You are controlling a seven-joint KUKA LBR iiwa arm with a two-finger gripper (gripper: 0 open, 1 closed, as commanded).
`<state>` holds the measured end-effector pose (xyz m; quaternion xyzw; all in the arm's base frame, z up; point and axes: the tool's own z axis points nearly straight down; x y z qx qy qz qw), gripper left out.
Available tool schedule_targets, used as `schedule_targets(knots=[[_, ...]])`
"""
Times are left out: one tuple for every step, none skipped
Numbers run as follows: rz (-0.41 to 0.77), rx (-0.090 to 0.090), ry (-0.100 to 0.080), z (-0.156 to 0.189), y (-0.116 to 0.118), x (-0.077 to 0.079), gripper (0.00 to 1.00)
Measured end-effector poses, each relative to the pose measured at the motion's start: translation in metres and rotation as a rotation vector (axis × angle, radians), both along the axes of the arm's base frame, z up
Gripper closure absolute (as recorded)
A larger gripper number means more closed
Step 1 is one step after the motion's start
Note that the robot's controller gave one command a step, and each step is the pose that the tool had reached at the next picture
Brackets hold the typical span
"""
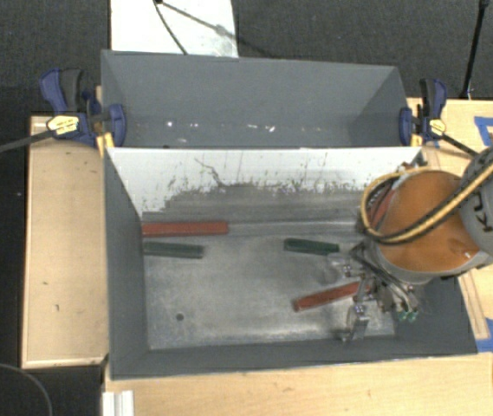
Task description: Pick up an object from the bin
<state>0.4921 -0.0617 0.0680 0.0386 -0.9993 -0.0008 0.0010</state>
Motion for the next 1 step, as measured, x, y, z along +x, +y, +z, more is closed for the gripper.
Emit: schedule_targets(knots=[[-0.004, 0.0, -0.002, 0.0004, 0.0002, 0.0005, 0.0]])
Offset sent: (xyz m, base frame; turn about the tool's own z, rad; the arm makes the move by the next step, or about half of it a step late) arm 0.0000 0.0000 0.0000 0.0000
